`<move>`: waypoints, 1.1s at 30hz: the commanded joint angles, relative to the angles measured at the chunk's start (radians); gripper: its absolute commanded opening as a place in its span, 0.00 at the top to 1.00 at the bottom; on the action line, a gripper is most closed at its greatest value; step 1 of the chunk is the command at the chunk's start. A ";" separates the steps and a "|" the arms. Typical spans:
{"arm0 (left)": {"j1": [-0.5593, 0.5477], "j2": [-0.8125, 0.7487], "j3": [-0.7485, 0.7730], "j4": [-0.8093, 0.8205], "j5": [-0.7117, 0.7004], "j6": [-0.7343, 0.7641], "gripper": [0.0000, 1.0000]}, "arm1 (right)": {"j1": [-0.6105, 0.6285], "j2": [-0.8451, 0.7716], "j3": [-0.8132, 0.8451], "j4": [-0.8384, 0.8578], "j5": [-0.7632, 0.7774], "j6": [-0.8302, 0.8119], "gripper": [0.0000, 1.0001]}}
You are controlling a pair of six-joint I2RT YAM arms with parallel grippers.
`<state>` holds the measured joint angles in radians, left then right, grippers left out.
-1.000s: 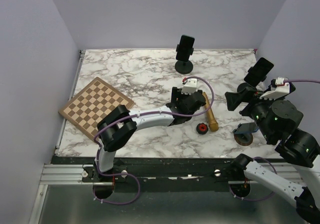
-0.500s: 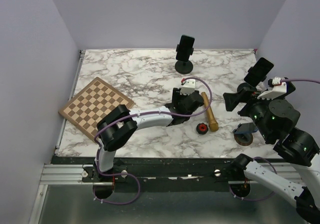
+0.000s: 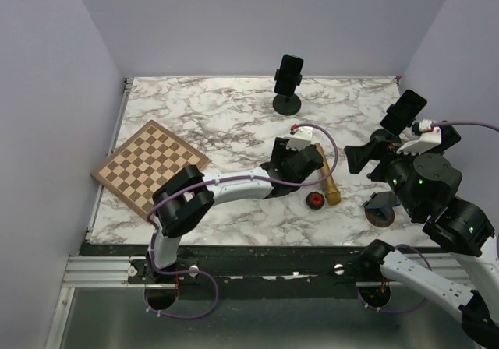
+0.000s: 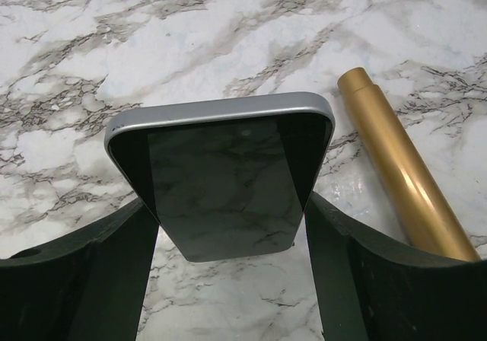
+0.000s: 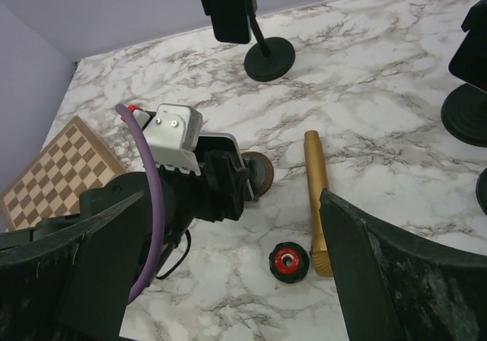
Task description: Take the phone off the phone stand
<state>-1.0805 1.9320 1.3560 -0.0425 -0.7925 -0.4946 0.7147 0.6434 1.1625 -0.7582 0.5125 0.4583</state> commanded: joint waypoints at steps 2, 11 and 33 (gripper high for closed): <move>-0.006 -0.071 0.074 -0.123 -0.030 -0.019 0.72 | 0.007 -0.001 -0.011 -0.014 -0.019 0.011 0.00; 0.002 -0.141 0.164 -0.475 0.101 -0.141 0.99 | 0.007 -0.048 -0.021 -0.009 0.015 0.013 0.00; 0.450 -0.093 0.330 -0.954 0.636 -0.033 1.00 | 0.008 0.034 0.009 0.010 0.036 0.016 0.00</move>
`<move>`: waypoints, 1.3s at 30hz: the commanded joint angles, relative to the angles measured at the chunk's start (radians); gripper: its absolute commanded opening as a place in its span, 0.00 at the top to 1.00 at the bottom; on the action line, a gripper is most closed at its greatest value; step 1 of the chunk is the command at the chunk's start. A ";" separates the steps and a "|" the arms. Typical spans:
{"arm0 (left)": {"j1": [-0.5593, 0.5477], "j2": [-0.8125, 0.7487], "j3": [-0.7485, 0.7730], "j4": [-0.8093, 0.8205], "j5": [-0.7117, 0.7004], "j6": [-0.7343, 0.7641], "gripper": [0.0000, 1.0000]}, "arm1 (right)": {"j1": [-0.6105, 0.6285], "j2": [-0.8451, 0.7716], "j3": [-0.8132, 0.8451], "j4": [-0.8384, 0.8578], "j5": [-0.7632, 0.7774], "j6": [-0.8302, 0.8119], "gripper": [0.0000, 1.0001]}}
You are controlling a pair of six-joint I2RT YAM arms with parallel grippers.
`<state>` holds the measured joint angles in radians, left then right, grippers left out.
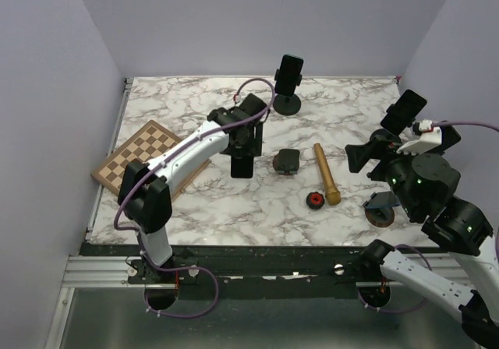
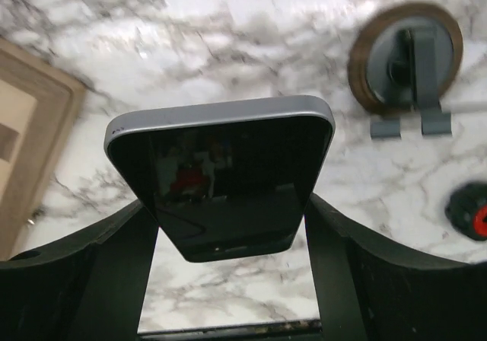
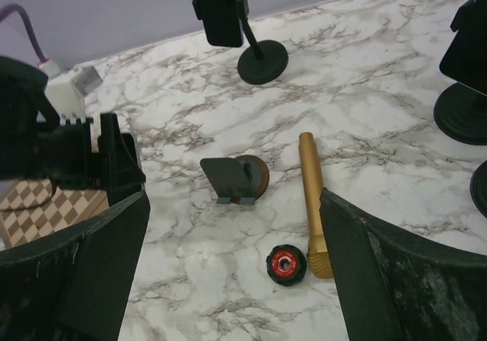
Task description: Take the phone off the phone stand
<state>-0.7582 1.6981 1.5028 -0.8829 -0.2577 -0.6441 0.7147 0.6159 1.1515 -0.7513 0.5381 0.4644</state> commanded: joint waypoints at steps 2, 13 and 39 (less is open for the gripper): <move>0.192 0.238 0.312 -0.181 0.142 0.152 1.00 | 0.007 0.084 0.030 0.001 0.013 0.005 0.00; 0.418 0.640 0.896 -0.353 0.189 0.298 1.00 | 0.006 0.149 0.051 0.005 0.029 0.018 0.00; 0.565 0.767 0.937 -0.321 0.247 0.338 0.90 | 0.006 0.230 0.040 0.021 0.015 0.040 0.00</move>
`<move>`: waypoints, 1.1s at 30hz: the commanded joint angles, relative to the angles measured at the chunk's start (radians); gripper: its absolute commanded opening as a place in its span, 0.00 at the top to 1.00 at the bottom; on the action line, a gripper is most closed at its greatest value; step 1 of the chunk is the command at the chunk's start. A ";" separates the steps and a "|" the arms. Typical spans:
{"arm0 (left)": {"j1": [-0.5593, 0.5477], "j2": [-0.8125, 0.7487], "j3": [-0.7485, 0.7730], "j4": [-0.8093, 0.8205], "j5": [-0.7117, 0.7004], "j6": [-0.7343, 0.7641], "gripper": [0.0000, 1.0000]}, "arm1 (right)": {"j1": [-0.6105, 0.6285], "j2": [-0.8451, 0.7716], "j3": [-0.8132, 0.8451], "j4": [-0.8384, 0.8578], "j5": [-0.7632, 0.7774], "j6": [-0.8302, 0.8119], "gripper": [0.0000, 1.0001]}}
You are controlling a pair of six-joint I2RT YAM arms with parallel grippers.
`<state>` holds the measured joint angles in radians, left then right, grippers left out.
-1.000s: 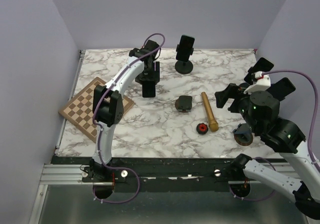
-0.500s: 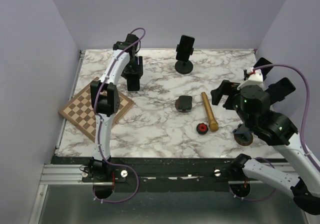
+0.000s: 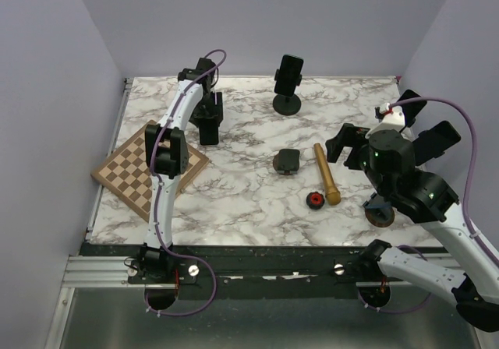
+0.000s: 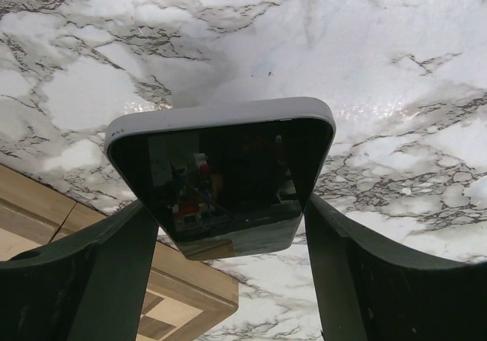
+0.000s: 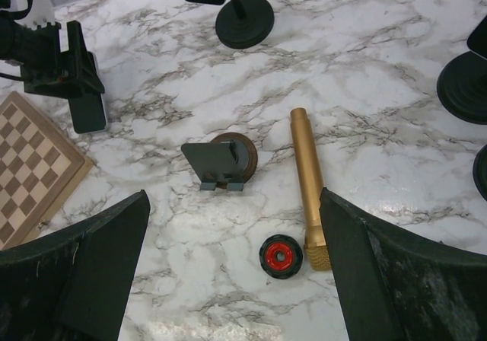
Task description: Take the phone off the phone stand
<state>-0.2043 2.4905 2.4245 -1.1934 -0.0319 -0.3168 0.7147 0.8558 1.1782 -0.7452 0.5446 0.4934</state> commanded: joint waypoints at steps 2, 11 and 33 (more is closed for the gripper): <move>0.011 -0.027 0.013 -0.023 0.023 0.022 0.89 | 0.006 -0.007 0.015 0.019 0.005 0.011 0.00; 0.012 -0.028 0.004 -0.057 0.017 0.064 0.78 | 0.005 -0.013 0.009 0.020 -0.002 0.020 0.00; 0.026 -0.046 0.028 -0.062 0.091 0.075 0.34 | 0.006 -0.010 0.046 -0.008 -0.002 0.039 0.00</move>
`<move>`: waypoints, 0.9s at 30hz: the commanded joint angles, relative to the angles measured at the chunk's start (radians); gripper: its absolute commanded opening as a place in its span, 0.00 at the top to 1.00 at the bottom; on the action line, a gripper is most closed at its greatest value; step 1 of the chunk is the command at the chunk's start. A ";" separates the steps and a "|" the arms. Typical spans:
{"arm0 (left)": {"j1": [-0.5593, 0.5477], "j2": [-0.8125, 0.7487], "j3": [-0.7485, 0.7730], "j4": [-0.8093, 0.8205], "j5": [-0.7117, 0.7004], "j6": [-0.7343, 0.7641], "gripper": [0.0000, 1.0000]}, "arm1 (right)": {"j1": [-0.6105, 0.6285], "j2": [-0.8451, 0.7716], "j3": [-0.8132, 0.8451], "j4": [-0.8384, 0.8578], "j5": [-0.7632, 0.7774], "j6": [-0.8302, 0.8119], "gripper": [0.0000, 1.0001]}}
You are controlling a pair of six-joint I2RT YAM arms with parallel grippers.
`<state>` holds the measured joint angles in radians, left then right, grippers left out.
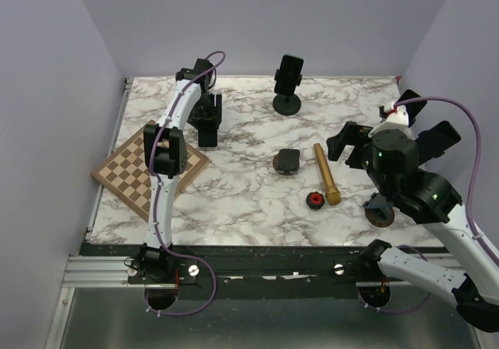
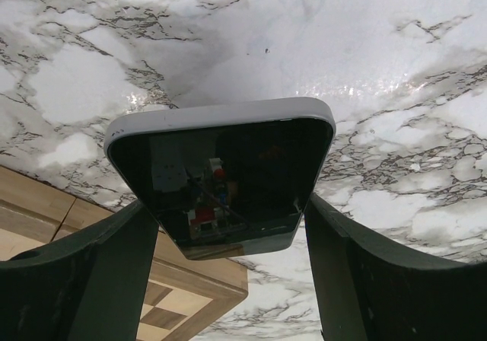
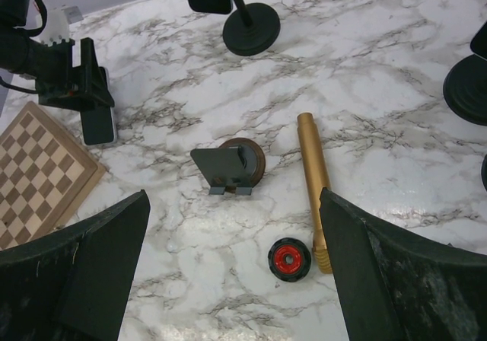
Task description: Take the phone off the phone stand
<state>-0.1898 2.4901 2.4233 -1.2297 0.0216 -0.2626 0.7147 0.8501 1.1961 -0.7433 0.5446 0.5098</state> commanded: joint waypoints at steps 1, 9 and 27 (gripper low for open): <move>0.012 -0.049 0.028 -0.029 0.037 0.023 0.31 | 0.007 -0.003 0.029 -0.011 -0.003 0.025 0.00; 0.015 -0.093 0.025 -0.022 0.047 0.039 0.02 | 0.006 0.004 0.031 -0.022 -0.008 0.041 0.00; -0.199 -0.826 -0.616 0.353 0.157 -0.182 0.01 | 0.005 0.327 0.094 0.081 -0.038 0.092 0.00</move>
<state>-0.2699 1.8847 1.9854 -1.0683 0.1234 -0.3668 0.7147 1.0931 1.2388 -0.7300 0.5293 0.5739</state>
